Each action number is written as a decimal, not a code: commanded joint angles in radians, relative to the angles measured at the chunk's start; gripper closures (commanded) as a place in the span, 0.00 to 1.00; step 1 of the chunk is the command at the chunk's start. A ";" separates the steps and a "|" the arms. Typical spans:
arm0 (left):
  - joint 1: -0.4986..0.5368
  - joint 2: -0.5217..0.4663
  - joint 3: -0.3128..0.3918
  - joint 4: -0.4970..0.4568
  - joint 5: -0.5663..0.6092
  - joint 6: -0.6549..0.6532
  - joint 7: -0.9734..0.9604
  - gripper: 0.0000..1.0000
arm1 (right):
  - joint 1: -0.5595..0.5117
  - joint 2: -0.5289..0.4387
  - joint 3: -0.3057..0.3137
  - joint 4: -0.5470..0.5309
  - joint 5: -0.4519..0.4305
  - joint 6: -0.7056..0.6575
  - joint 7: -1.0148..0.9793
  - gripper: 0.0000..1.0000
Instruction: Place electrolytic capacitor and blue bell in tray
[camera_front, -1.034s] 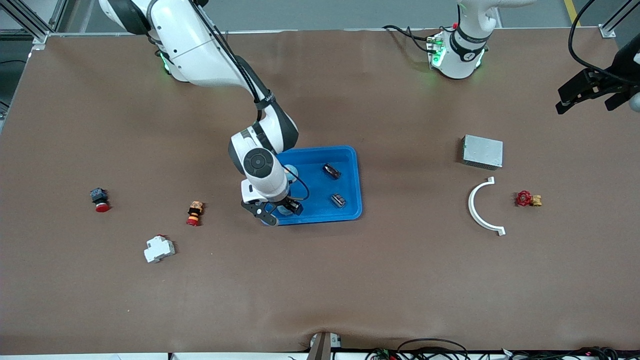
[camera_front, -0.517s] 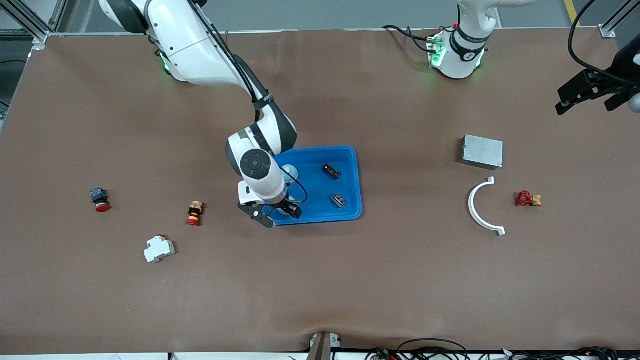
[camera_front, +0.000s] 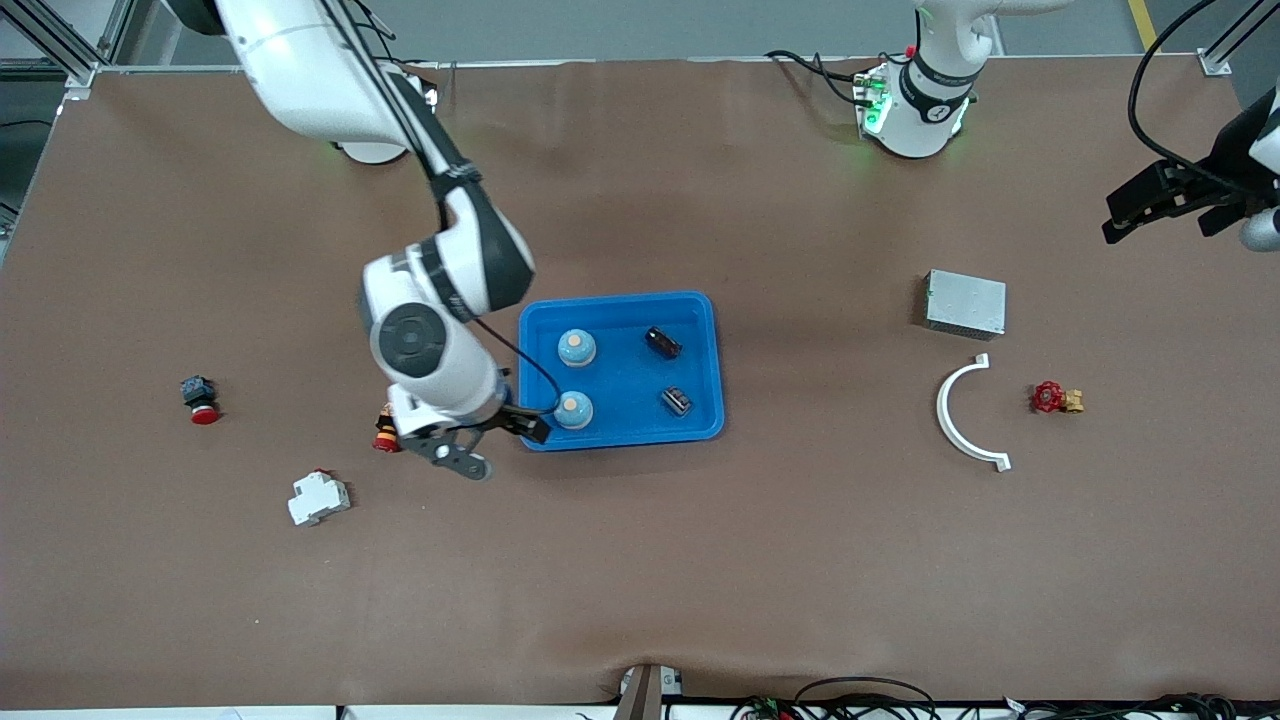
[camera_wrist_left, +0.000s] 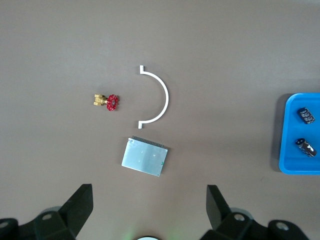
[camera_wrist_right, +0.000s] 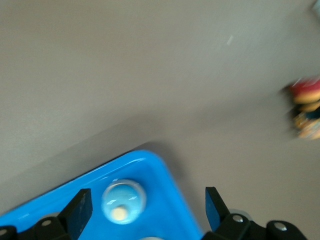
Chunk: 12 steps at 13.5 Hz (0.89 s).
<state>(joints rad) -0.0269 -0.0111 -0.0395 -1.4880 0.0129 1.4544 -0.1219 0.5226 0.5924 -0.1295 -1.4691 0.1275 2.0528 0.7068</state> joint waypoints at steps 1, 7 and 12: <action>0.001 0.008 -0.007 0.009 0.013 0.006 -0.001 0.00 | -0.094 -0.075 0.005 -0.025 -0.048 -0.072 -0.224 0.00; 0.002 -0.074 -0.040 -0.087 0.004 0.067 -0.005 0.00 | -0.286 -0.150 0.002 -0.022 -0.088 -0.161 -0.669 0.00; 0.004 -0.127 -0.040 -0.143 0.001 0.093 -0.005 0.00 | -0.420 -0.230 0.002 -0.017 -0.100 -0.252 -0.800 0.00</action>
<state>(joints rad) -0.0285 -0.1059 -0.0757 -1.5940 0.0129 1.5282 -0.1249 0.1380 0.4166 -0.1457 -1.4692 0.0402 1.8447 -0.0831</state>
